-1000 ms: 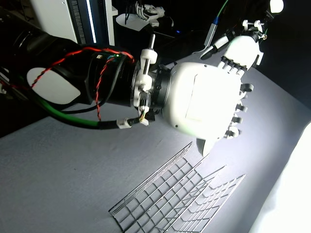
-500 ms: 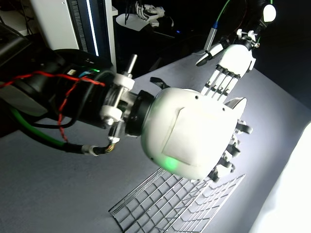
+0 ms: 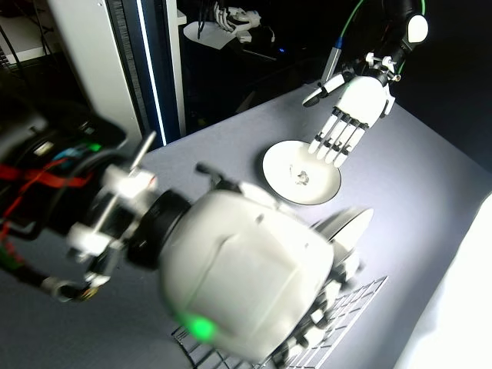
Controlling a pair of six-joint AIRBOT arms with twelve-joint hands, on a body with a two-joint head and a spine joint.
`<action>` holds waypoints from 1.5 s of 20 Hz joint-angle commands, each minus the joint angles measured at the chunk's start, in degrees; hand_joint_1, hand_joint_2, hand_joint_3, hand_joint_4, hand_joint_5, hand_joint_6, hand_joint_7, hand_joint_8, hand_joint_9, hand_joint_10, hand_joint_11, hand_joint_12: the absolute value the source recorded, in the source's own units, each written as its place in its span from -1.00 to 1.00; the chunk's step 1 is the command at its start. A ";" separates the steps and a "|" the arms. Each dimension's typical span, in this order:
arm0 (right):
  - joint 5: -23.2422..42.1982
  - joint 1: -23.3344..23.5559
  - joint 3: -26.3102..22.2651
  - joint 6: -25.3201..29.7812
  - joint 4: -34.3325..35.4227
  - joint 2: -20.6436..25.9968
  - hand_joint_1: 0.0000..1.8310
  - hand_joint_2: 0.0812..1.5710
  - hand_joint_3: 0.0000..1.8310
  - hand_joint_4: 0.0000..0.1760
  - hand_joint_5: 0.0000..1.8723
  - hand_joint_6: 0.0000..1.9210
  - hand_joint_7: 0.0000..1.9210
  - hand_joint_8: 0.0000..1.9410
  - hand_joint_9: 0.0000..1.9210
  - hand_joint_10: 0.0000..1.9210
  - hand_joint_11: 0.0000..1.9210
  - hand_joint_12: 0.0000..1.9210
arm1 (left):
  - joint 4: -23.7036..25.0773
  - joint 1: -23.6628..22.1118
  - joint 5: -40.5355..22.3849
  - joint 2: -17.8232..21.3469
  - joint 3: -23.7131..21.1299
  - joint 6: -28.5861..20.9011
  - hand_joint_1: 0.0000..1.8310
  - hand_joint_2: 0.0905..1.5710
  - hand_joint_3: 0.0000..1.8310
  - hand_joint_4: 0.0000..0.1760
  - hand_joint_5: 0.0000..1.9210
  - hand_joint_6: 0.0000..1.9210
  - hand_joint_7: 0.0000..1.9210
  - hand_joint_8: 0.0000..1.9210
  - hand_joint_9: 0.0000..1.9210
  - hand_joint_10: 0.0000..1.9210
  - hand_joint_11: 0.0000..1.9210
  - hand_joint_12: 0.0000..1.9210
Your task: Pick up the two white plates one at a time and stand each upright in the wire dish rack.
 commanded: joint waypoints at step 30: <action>12.49 -12.72 12.61 -0.31 -4.37 -6.17 0.21 0.24 -1.00 -1.00 -0.68 -1.00 -0.73 -1.00 -0.78 -1.00 -1.00 -0.37 | -3.80 1.83 -0.19 -1.36 1.33 3.16 -1.00 0.42 -1.00 -1.00 -0.84 -1.00 -0.88 -1.00 -0.94 -1.00 -0.99 -0.99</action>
